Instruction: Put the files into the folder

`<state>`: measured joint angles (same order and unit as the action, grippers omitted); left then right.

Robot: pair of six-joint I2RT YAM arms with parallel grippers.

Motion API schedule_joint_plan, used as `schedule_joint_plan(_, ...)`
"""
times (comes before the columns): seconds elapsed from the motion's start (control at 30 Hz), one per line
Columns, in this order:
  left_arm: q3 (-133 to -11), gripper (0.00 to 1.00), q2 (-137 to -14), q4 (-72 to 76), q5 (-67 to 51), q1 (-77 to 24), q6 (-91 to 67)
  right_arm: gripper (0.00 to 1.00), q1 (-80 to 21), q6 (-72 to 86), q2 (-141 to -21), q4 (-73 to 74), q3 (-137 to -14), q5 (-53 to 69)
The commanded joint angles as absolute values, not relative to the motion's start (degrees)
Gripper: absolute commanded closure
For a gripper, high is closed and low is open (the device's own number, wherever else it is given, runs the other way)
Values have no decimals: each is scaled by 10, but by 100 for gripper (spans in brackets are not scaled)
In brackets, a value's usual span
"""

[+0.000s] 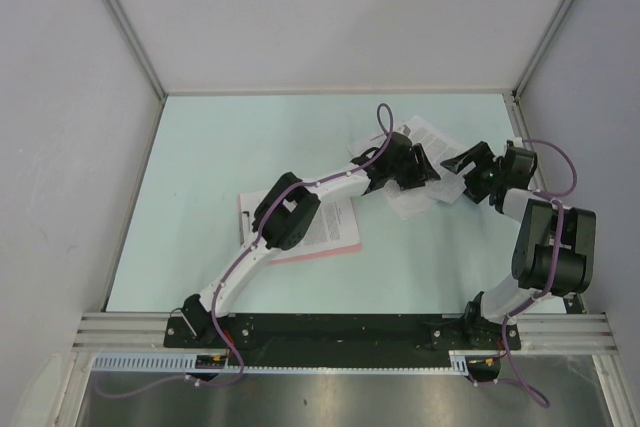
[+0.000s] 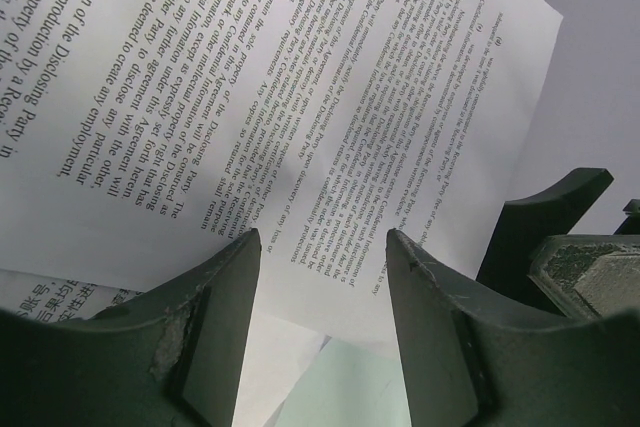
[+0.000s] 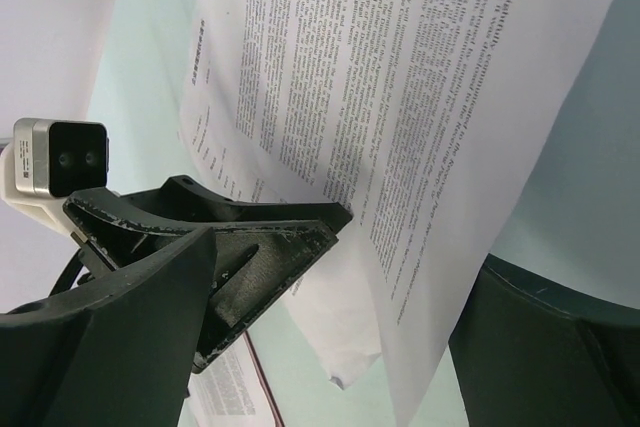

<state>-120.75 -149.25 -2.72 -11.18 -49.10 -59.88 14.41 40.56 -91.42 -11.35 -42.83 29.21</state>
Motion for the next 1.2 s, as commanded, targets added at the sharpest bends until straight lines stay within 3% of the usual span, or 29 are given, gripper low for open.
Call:
schedule_joint_plan(0.0, -1190, 39, -1489, -80, -113, -492, -577, 10, 153, 409, -876, -99, -429, 287)
schedule_joint_plan(0.27, -1194, 40, -1492, -79, -114, -491, -577, 14, 155, 406, -845, -54, -429, 275)
schedule_joint_plan(0.57, -1196, 40, -1495, -76, -116, -491, -575, 18, 150, 423, -907, -92, -428, 258)
schedule_joint_plan(0.8, -1203, 40, -1495, -76, -118, -491, -564, 44, 156, 441, -920, -118, -414, 239)
schedule_joint_plan(0.87, -1208, 39, -1492, -87, -121, -491, -548, 61, 156, 439, -922, -121, -412, 233)
schedule_joint_plan(0.9, -1212, 37, -1488, -90, -134, -490, -530, 85, 156, 435, -921, -122, -410, 229)
schedule_joint_plan(0.93, -1212, 33, -1482, -85, -145, -490, -520, 96, 155, 422, -919, -130, -410, 229)
schedule_joint_plan(0.97, -1209, 31, -1464, -84, -155, -490, -510, 100, 154, 416, -916, -134, -410, 227)
schedule_joint_plan(1.17, -1182, 19, -1323, -138, -182, -471, -404, 100, 155, 325, -821, -43, -445, 202)
